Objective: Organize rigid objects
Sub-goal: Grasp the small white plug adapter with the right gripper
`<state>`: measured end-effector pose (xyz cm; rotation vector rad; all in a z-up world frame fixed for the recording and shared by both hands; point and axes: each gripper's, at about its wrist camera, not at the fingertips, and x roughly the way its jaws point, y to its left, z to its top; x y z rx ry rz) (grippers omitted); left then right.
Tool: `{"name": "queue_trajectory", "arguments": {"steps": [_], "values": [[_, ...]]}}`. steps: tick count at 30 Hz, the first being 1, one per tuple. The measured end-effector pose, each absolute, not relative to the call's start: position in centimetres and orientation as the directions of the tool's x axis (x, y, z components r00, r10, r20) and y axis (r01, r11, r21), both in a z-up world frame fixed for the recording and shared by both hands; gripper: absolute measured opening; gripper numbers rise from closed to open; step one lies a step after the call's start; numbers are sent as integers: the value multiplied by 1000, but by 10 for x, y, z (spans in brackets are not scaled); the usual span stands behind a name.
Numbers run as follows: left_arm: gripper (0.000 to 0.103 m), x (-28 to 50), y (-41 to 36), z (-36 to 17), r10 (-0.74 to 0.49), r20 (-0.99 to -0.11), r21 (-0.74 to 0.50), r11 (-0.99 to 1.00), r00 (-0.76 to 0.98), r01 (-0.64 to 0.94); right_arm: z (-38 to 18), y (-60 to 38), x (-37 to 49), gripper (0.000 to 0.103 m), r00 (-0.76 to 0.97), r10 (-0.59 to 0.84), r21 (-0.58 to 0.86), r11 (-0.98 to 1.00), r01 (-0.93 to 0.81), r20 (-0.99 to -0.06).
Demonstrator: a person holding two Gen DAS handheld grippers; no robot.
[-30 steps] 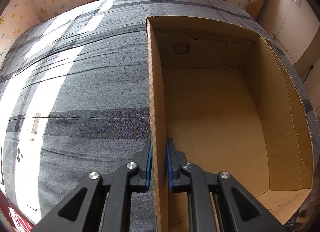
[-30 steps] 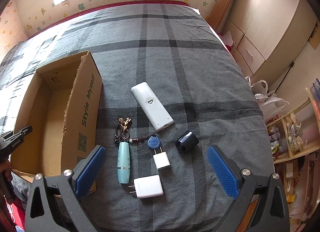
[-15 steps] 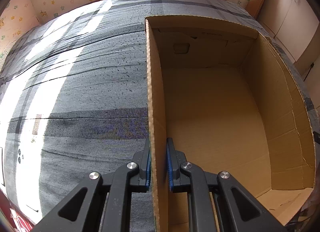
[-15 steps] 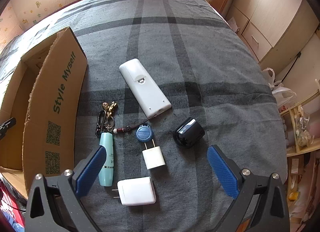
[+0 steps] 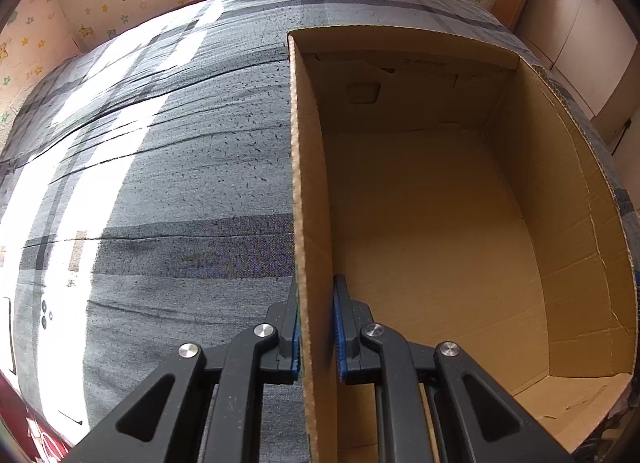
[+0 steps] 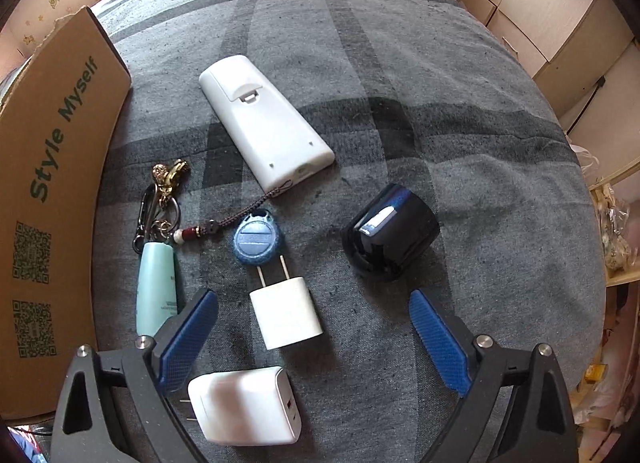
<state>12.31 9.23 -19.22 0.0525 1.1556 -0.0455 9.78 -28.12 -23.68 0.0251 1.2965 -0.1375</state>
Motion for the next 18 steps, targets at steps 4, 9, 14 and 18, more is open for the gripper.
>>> {"name": "queue_trajectory", "arguments": {"steps": [4,9,14,18], "values": [[13,124,92,-193,-10,-916,16,998,400,62,-238,-281,99,90,270,-81,-53,993,109,-960],[13,124,92,-193,-10,-917,15,998,399,59,-239,-274,98,52,249,-54,-36,996,78,-967],[13,126,93,-194,-15,-923,8,998,385,59,-236,-267,94,34,246,-35,-18,997,69,-969],[13,126,92,-197,-6,-926,20,998,378,63,-231,-266,91,34,244,-30,-12,997,73,-969]]}}
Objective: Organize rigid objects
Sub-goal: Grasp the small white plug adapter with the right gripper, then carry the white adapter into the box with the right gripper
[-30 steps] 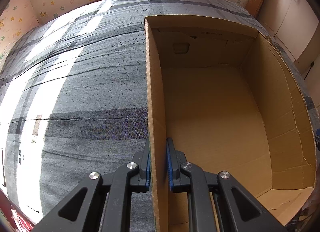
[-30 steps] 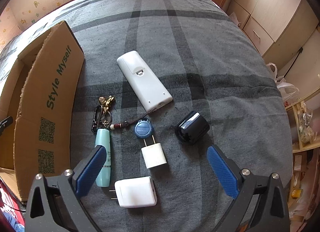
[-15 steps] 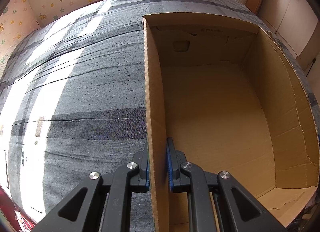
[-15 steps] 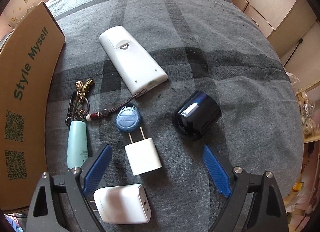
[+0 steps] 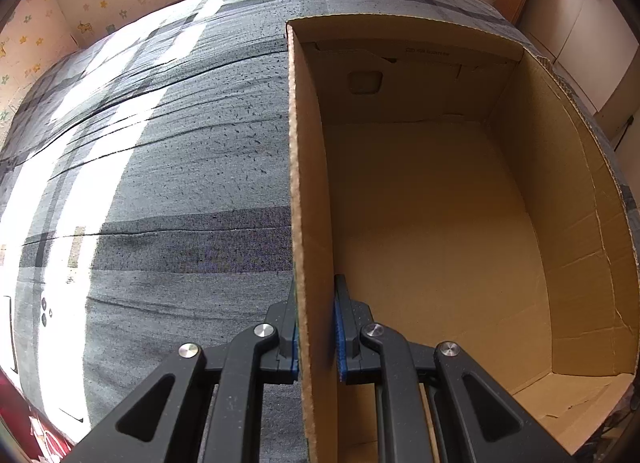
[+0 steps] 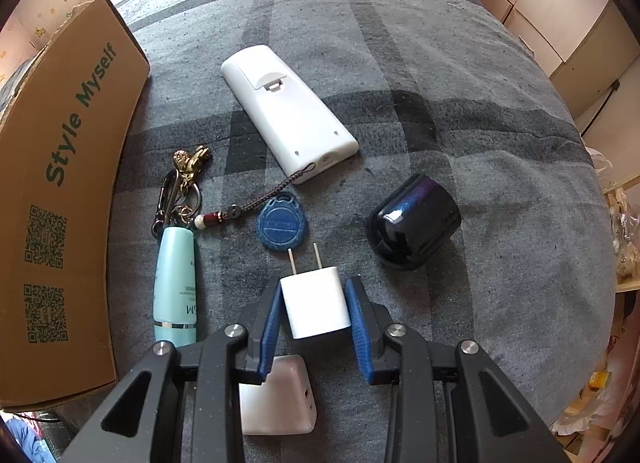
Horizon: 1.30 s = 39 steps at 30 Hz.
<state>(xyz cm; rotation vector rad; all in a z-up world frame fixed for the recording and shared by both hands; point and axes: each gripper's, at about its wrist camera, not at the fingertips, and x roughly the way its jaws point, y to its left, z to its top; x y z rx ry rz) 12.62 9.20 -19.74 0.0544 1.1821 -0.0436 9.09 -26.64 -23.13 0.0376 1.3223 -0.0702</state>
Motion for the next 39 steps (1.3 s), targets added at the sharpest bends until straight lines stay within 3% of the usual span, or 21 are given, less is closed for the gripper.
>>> {"name": "queue_trajectory", "arguments": {"steps": [22,39], "values": [[12,122,100,-199,-25,-921,-1,998,389,62,-153,-240,94,34,339,-10,0,1000,30,-941],[12,121,96,-197,-21,-921,4,998,389,62,-96,-148,131,34,429,89,30,989,-143,-899]]}}
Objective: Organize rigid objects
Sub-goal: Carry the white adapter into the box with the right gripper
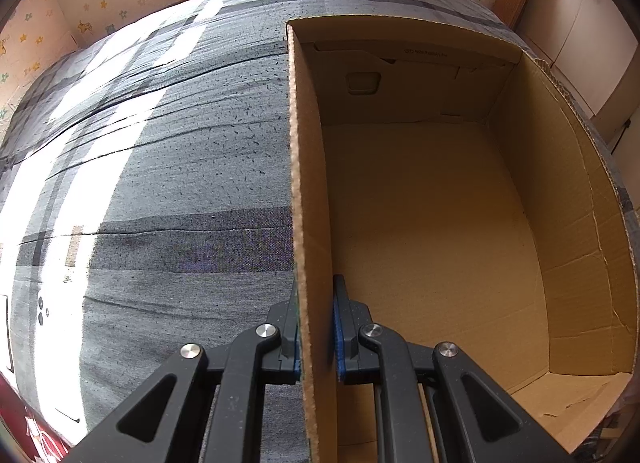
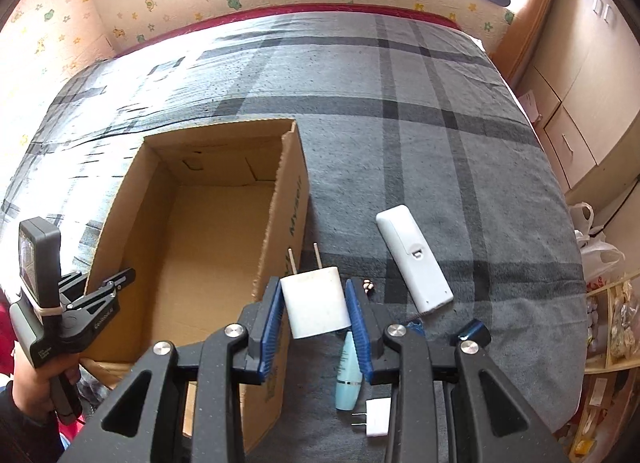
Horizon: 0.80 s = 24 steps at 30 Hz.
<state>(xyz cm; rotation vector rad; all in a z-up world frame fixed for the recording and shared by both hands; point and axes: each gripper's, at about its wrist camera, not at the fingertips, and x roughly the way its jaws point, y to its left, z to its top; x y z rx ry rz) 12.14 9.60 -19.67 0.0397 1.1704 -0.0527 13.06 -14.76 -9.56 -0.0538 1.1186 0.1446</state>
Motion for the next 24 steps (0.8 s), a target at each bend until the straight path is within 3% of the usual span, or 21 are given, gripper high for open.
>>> {"name": "queue_trajectory", "arguments": {"steps": [9,24], "values": [[12,124,93,-196,-8,-924,18,998,383,63,-108,-95,148,34,395,150,60,971,-230,-907],[12,126,90,-196,0,-926,25,998,378,61,-178,-27,188,34,247,181,115,959,-258,-952]]}}
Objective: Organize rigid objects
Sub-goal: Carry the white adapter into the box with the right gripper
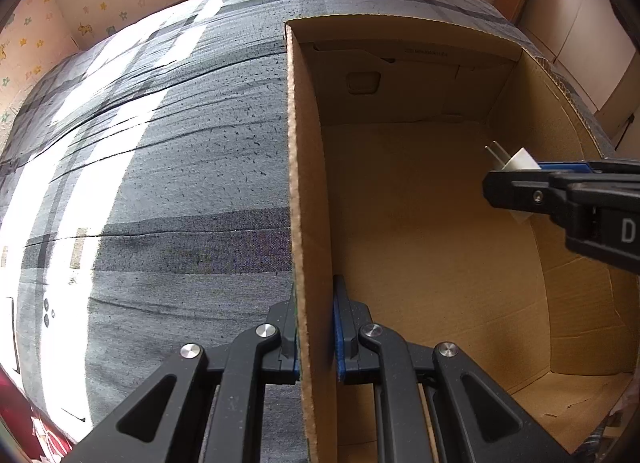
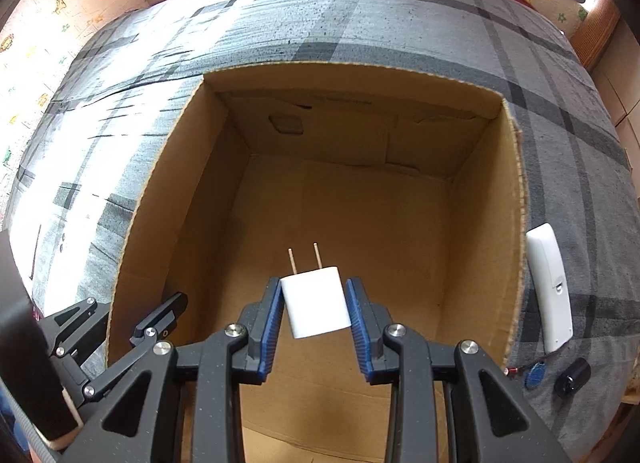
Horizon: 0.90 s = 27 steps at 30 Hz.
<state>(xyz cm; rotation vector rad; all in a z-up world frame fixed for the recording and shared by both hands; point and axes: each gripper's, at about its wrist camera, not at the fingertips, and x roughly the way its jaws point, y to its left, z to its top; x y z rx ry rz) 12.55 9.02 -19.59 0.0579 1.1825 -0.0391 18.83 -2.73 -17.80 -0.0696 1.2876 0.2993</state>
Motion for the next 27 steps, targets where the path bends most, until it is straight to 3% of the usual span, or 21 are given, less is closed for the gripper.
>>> {"name": "queue_trajectory", "arguments": {"steps": [12,27], "values": [[12,125,89,-195,5,-925,31,998,379,61,-232,-7,200,34,145,125,87,966,-244,-981],[12,125,87,-195,12,-926,38,997,378,61,-231,-17,200,37,154,155,116,964,-238,-976]]}}
